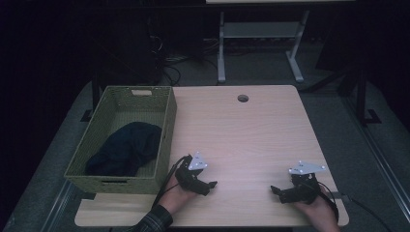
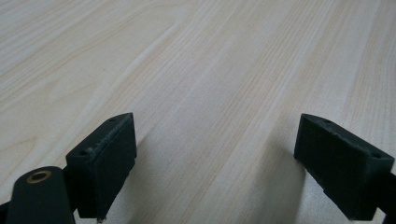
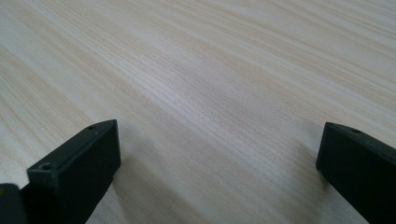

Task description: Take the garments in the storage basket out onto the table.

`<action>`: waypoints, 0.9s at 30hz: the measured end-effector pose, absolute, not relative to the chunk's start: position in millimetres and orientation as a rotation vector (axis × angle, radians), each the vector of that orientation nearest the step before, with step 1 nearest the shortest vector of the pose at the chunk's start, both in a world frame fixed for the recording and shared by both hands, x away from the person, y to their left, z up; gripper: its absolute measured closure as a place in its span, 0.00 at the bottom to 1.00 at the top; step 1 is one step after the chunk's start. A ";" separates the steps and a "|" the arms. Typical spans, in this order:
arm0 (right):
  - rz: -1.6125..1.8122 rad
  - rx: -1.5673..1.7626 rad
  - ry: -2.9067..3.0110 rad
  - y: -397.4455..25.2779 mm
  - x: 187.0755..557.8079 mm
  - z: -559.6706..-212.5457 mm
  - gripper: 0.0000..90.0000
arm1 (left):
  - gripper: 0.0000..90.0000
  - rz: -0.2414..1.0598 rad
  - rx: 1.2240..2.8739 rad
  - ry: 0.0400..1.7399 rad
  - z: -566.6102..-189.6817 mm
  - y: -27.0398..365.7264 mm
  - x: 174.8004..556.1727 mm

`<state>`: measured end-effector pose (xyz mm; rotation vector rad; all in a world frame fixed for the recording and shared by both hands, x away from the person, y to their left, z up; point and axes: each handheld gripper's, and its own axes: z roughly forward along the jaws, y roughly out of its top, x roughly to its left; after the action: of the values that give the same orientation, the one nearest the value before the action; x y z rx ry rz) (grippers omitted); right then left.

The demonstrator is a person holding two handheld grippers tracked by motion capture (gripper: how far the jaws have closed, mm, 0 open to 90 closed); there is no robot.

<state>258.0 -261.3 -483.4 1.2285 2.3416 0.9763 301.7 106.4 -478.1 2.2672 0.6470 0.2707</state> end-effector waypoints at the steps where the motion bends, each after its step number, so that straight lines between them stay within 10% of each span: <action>1: 0.976 1.228 2.342 -261.3 258.0 -483.3 0.00 | 0.14 0.271 2.267 0.646 -478.1 106.4 301.8; 27: 0.976 1.228 2.341 -261.3 258.0 -483.4 0.00 | 0.14 0.263 2.283 0.645 -475.2 107.8 304.0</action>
<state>258.0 -261.3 -483.4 1.2284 2.3415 0.9763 304.0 107.8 -475.2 2.2826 0.6454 0.2628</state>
